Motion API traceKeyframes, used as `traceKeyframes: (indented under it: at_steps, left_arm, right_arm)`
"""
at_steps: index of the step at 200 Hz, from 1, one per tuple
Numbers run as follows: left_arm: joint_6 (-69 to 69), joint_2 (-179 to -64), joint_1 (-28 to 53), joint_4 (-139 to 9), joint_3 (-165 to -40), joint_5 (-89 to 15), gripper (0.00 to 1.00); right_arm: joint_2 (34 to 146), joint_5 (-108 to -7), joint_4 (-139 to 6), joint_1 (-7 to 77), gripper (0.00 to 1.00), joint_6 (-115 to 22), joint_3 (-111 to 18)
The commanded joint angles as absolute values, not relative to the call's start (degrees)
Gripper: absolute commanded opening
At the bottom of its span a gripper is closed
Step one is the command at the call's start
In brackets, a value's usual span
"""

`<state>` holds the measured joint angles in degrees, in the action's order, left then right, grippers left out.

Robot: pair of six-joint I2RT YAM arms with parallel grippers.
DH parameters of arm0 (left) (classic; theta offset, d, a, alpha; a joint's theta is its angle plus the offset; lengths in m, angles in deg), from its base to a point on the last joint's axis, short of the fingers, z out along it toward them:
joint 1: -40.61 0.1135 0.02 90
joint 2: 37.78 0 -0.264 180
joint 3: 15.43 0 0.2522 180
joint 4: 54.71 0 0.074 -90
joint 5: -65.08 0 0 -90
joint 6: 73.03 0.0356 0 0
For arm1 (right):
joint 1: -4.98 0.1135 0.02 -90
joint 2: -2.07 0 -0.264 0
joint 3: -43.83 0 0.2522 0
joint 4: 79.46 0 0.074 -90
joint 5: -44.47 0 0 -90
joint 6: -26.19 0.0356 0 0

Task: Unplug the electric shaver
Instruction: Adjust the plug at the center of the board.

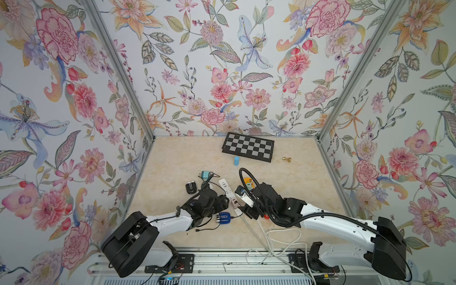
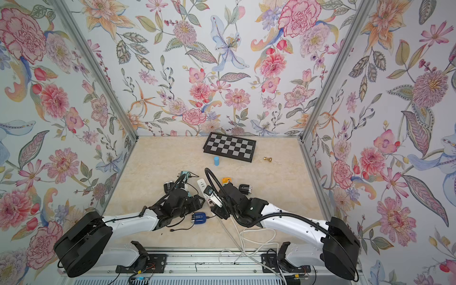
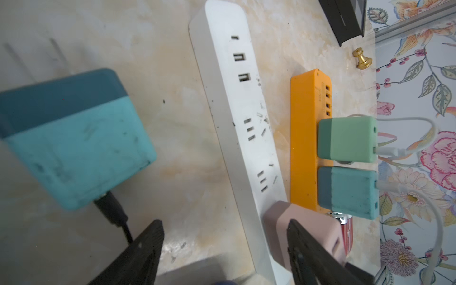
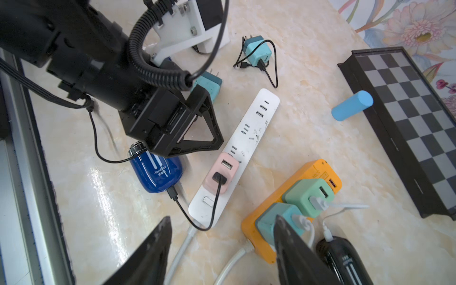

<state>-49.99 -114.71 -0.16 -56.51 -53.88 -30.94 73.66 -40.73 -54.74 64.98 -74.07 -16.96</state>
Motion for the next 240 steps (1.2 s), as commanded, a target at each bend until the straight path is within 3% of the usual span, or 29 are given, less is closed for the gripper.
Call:
traceKeyframes:
  at_steps: [1, 65, 137, 192, 240]
  left_arm:
    - [-46.52, -113.59, 0.75, -63.31, -52.04, -28.62, 0.81]
    - [-46.54, -102.54, 2.99, -68.70, -50.21, -23.16, 0.84]
    - [-50.93, -90.83, 3.71, -69.05, -49.72, -23.37, 0.87]
    - [-53.66, -86.17, 5.40, -67.33, -46.53, -26.78, 0.87]
    - [-57.68, -78.30, 5.37, -69.04, -43.67, -25.26, 0.87]
  right_arm:
    - [74.05, -40.72, -56.49, 66.93, 0.66, -76.37, -15.56]
    - [76.44, -49.50, -62.74, 69.99, 0.68, -81.36, -11.70]
    - [88.77, -59.24, -65.97, 70.32, 0.73, -89.50, -15.40]
    - [95.97, -55.94, -64.46, 71.74, 0.77, -87.47, -23.35]
    - [98.26, -54.59, -64.36, 71.60, 0.78, -88.91, -22.97]
